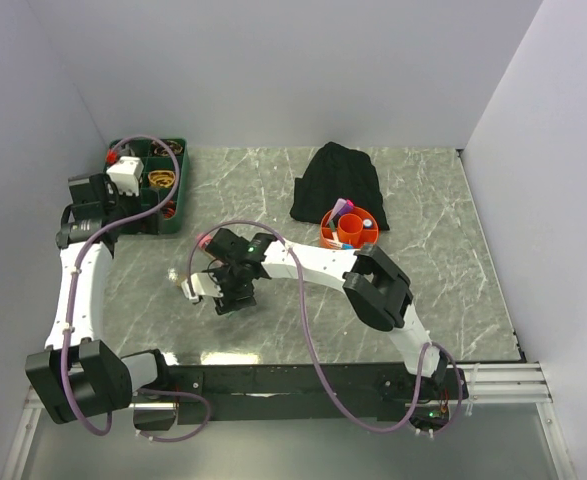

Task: Sort the stationery into containers
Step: Pick up the stationery from the center of the board, then place the stationery in the storage box, then pick up the stationery from the center of the board, then place the stationery in the storage box.

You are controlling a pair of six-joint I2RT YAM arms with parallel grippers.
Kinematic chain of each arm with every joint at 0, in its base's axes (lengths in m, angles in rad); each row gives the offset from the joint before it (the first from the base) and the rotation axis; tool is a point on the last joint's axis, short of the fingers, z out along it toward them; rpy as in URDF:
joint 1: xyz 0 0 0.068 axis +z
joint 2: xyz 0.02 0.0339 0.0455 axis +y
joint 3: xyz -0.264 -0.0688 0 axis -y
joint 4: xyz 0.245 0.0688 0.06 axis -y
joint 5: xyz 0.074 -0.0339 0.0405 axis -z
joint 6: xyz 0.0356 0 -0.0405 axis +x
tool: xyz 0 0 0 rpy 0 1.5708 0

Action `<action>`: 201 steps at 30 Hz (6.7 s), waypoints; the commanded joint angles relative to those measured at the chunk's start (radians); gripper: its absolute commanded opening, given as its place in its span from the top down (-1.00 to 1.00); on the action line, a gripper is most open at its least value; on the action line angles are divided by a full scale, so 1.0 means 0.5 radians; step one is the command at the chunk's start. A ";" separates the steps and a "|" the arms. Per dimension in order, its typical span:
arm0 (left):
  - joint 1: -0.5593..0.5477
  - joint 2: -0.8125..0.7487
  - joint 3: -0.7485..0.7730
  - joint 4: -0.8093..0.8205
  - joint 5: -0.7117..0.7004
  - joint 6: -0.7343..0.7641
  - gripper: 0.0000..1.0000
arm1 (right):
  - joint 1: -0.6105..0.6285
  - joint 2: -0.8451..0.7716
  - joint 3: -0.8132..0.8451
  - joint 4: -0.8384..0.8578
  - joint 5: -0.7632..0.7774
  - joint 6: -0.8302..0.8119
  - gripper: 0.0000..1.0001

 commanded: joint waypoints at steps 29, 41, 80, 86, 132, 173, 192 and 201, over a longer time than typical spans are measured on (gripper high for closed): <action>0.001 -0.030 0.036 0.053 0.101 -0.025 -0.99 | 0.047 0.067 -0.089 -0.296 0.184 -0.108 0.61; -0.035 0.135 0.343 0.117 0.472 0.009 -0.99 | -0.155 -0.712 -0.408 -0.646 0.880 -0.242 0.95; -0.398 0.393 0.386 0.283 0.500 -0.102 -0.99 | -1.060 -0.630 -0.298 -1.143 1.694 -0.617 0.99; -0.398 0.406 0.392 0.289 0.519 -0.133 -0.99 | -1.054 -0.529 -0.182 -1.183 1.654 -0.540 0.97; -0.284 0.485 0.083 -0.905 0.185 0.748 -0.99 | -0.975 -1.062 0.079 -0.834 1.061 0.978 -0.19; -0.732 0.575 0.127 -0.636 -0.102 0.195 0.99 | -1.293 -1.142 0.463 -0.622 1.200 1.187 -0.36; -1.848 1.402 1.760 -0.217 0.721 0.303 0.99 | -2.149 -1.277 0.451 -0.702 0.905 1.433 -0.43; -2.073 1.749 1.963 -0.058 0.715 0.288 0.98 | -2.462 -1.415 0.255 -0.739 0.755 1.423 -0.42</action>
